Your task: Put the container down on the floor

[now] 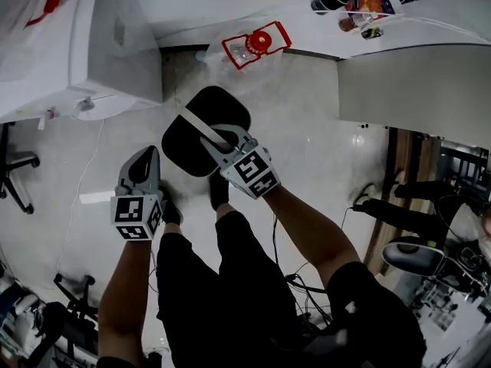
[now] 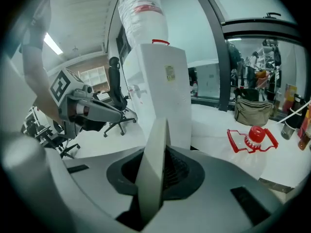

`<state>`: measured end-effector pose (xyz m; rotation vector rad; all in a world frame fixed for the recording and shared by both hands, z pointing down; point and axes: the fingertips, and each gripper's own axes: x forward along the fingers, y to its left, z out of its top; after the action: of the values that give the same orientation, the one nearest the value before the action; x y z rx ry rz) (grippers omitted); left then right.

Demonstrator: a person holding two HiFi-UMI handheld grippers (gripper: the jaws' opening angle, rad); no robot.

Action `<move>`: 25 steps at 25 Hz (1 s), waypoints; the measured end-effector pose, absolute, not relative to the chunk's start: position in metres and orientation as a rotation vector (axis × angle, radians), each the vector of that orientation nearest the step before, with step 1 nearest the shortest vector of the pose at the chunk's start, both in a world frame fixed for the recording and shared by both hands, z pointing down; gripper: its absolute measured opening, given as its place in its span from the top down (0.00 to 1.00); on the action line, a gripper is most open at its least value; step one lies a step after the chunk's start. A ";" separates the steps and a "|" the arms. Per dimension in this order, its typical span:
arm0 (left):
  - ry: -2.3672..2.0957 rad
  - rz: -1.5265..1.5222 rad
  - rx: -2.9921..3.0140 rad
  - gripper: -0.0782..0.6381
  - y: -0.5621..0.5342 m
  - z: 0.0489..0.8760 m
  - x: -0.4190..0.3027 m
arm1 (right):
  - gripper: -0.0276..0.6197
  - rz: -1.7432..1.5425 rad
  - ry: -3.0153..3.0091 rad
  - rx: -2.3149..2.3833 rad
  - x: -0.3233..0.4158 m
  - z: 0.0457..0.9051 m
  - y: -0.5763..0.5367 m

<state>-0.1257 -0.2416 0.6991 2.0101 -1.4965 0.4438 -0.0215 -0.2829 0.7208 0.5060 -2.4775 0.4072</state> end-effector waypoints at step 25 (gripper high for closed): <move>-1.545 0.472 1.992 0.88 -0.290 0.839 -0.121 | 0.87 0.380 -2.454 0.342 -0.056 0.909 -0.328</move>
<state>-0.1213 -0.2903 0.8390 1.9918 -1.5455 0.4724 -0.0564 -0.3276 0.9091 0.3424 -2.4544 0.3796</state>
